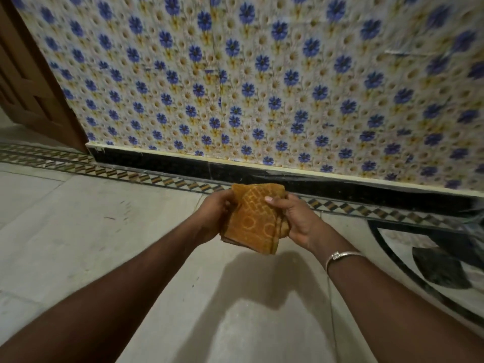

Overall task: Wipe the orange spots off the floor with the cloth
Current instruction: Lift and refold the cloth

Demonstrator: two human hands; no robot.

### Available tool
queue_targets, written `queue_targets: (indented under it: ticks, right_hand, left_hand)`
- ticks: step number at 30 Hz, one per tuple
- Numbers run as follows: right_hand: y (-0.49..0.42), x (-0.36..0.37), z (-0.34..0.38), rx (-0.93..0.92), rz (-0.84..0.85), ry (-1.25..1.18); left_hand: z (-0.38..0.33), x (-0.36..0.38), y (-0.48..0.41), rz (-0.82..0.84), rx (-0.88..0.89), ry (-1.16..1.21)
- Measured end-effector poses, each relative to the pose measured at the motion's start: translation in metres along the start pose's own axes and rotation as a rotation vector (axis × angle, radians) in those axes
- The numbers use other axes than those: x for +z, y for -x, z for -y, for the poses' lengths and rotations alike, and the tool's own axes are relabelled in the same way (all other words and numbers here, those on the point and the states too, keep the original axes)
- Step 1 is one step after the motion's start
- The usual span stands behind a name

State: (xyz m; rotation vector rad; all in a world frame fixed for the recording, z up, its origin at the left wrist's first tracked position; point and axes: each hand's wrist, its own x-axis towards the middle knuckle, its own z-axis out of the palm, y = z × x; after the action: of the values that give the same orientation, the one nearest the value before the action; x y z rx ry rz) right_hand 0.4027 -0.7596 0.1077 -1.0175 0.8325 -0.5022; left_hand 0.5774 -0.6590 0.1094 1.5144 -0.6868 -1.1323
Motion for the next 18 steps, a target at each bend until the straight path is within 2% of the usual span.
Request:
queue_targets:
  ticks: [3, 5, 7, 9, 13, 18]
  right_hand:
    - [0.000, 0.007, 0.009, -0.067, -0.132, 0.092]
    - [0.003, 0.012, 0.016, -0.091, -0.146, 0.087]
    - [0.007, 0.017, 0.027, -0.114, -0.106, 0.004]
    - [0.010, 0.021, 0.043, -0.136, -0.027, -0.099]
    - [0.012, 0.024, 0.076, -0.199, 0.052, -0.238]
    - [0.009, 0.013, 0.119, -0.292, 0.002, -0.239]
  left_hand:
    - [-0.006, 0.000, 0.002, -0.145, 0.167, -0.366]
    - [-0.020, 0.006, 0.005, -0.134, 0.266, -0.515]
    - [-0.038, 0.018, 0.007, 0.033, 0.253, -0.519]
    - [-0.059, 0.025, 0.007, 0.124, 0.256, -0.525]
    - [-0.106, 0.024, -0.005, 0.134, 0.306, -0.485]
    - [-0.164, 0.029, -0.023, 0.029, 0.382, -0.486]
